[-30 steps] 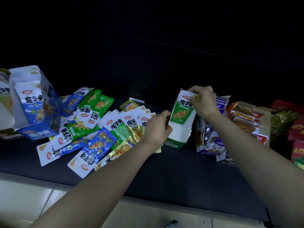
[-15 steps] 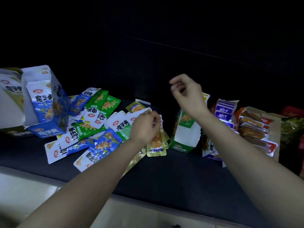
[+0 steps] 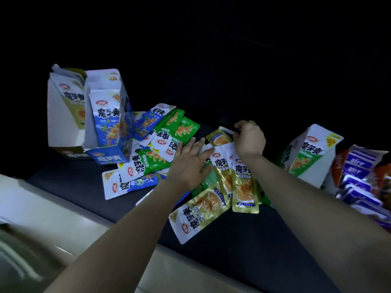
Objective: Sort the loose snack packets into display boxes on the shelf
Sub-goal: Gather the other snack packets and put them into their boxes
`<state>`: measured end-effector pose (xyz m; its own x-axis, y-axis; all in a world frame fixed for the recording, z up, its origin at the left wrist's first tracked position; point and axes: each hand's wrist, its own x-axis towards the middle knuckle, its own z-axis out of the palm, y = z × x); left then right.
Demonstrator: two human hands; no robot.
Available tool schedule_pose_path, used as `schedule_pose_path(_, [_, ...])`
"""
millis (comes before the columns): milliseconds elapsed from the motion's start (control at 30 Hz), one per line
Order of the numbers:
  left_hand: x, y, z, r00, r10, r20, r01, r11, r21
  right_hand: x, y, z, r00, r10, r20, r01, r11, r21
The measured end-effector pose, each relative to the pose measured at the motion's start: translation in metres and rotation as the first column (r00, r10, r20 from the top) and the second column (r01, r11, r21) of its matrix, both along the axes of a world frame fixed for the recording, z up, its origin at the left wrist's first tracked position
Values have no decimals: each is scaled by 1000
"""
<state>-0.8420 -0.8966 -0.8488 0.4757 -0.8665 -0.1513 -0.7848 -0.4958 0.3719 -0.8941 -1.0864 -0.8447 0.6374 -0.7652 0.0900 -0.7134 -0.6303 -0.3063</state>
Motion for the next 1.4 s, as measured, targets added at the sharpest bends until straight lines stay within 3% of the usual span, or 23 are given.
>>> schedule_pose_path(267, [5, 3, -23, 1000, 13, -21, -16, 991, -133, -8, 3, -17, 999, -44, 22, 44, 999, -3])
schedule_pose_path(467, [4, 0, -24, 999, 35, -15, -36, 989, -146, -8, 2, -22, 999, -49, 12, 49, 998, -48])
schedule_pose_path(633, [3, 0, -18, 998, 48, -33, -52, 987, -150, -15, 7, -20, 983, -57, 174, 63, 997, -33])
schedule_pose_path(733, [1, -1, -17, 998, 58, -37, -62, 989, -134, -21, 6, -14, 971, 51, 234, -26, 993, -111])
schedule_pose_path(867, [-3, -3, -10, 997, 67, -36, -69, 996, -57, -26, 6, -5, 965, 116, 236, -109, 993, -42])
schedule_pose_path(1000, [-3, 1, -2, 996, 68, -63, -70, 997, -26, -27, 7, -1, 985, 39, 165, -44, 999, 27])
schedule_pose_path(1200, [2, 4, -8, 996, 59, -74, -66, 993, -100, -14, 3, -9, 999, 32, -42, -35, 998, -58])
schedule_pose_path(1400, [6, 4, -19, 996, 61, -68, -73, 978, -193, -8, 0, -21, 997, 7, -77, -16, 993, -121])
